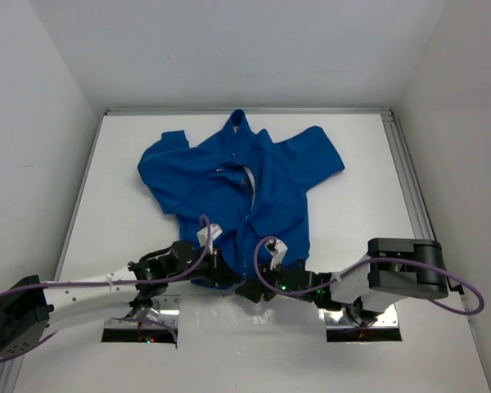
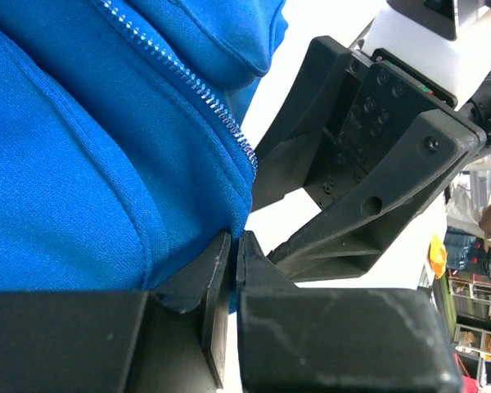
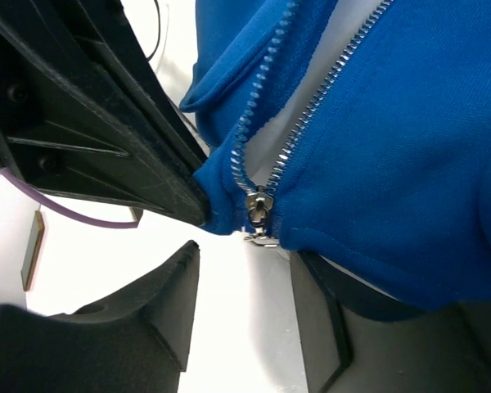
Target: Zip up the jacket
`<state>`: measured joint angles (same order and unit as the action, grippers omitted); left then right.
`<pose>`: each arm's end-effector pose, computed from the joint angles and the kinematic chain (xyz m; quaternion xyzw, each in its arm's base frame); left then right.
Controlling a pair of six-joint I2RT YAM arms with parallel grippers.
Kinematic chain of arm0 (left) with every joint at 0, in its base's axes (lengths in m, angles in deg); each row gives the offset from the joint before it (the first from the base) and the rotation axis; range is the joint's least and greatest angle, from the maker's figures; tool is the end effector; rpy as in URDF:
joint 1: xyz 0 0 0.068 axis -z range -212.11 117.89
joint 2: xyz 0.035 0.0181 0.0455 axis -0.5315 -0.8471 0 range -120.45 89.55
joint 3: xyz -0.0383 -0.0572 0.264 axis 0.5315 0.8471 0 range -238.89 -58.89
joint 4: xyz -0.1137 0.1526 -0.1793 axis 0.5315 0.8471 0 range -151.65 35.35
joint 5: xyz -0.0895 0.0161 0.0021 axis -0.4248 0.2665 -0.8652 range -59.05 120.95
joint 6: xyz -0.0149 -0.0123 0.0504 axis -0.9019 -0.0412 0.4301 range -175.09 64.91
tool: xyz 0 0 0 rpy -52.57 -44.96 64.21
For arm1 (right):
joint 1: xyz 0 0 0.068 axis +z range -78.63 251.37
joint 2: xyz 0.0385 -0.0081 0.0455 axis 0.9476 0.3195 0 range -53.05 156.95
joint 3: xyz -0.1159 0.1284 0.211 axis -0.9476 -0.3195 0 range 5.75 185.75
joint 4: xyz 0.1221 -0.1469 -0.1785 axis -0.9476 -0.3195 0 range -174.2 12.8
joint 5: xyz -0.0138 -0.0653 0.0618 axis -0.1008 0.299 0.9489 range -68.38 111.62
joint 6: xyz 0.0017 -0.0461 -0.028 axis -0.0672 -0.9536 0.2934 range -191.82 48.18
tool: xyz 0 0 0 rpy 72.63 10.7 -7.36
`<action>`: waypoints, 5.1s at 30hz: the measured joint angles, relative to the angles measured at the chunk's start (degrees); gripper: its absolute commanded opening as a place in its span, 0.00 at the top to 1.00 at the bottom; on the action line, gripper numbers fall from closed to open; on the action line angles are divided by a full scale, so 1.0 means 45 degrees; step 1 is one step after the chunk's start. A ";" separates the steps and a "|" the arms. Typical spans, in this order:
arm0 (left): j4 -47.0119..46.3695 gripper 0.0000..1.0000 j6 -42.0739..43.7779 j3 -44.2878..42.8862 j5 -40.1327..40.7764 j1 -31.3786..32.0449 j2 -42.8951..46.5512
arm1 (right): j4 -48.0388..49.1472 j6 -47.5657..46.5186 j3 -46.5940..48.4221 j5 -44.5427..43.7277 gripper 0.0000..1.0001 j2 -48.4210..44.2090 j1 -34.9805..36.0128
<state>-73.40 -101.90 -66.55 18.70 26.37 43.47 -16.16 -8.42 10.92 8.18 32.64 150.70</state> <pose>0.0790 -0.1432 0.1495 0.1417 0.8362 -0.4699 0.2445 0.0456 0.1971 0.1087 -0.0455 0.8125 0.5127 0.2737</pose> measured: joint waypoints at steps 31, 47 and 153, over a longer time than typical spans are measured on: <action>0.0248 1.00 -0.0117 0.0015 -0.0364 0.0000 0.0602 | 0.1617 -0.0991 -0.0491 -0.0146 0.85 0.0559 0.0010; 0.0908 1.00 0.0044 0.0015 -0.0160 0.0005 0.0602 | -0.2560 -0.1069 0.0301 -0.0505 1.00 -0.2531 0.0447; 0.5498 0.99 0.0787 -0.3410 0.5357 0.0505 -0.1977 | -1.1468 -0.5736 0.5217 0.2744 0.87 -0.3555 -1.1676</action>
<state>-48.66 -98.36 -81.90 42.80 28.64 34.57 -67.77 -34.24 34.39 20.53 16.64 98.15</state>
